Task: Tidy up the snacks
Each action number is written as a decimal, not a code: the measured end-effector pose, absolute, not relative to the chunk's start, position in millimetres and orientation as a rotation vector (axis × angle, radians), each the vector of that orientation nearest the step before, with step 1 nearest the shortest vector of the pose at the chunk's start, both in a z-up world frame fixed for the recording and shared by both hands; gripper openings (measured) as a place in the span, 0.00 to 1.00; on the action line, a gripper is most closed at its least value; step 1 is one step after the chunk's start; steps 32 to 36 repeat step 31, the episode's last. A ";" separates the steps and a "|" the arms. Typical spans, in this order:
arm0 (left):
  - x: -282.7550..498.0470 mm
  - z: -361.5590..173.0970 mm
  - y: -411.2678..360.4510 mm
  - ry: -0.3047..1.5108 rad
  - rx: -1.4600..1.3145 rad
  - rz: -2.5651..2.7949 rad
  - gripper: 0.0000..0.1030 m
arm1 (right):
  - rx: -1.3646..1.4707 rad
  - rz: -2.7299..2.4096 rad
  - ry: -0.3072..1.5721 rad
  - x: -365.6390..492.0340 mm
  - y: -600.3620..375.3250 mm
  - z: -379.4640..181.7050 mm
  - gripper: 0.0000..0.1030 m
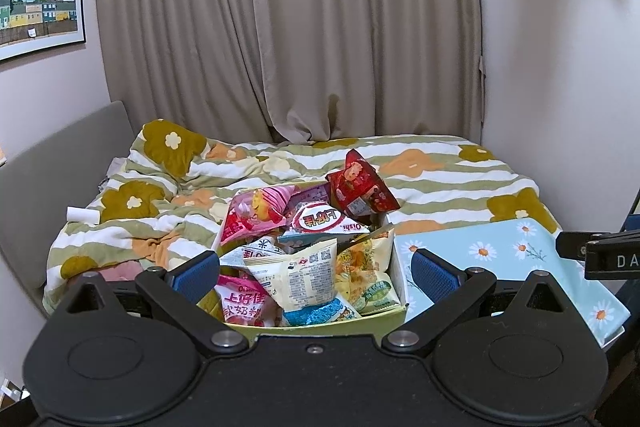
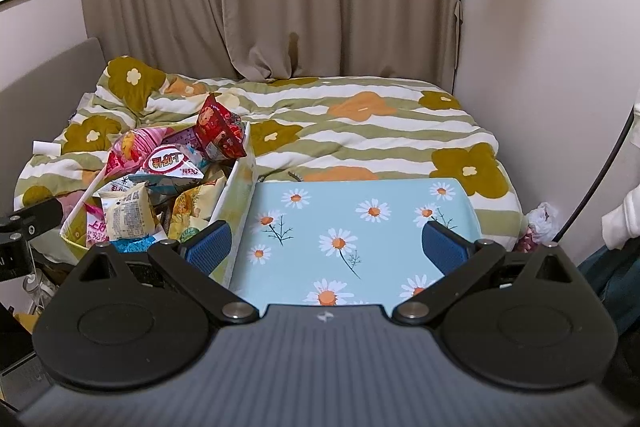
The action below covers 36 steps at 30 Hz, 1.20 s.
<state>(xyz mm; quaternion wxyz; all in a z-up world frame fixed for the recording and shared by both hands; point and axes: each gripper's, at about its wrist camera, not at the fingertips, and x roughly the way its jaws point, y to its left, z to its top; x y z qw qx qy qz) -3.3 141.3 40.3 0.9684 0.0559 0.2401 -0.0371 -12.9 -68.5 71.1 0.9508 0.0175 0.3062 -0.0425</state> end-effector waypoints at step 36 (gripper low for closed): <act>12.7 35.8 140.7 0.460 0.141 -0.040 1.00 | 0.053 -0.092 0.640 7.3 -56.2 64.7 1.00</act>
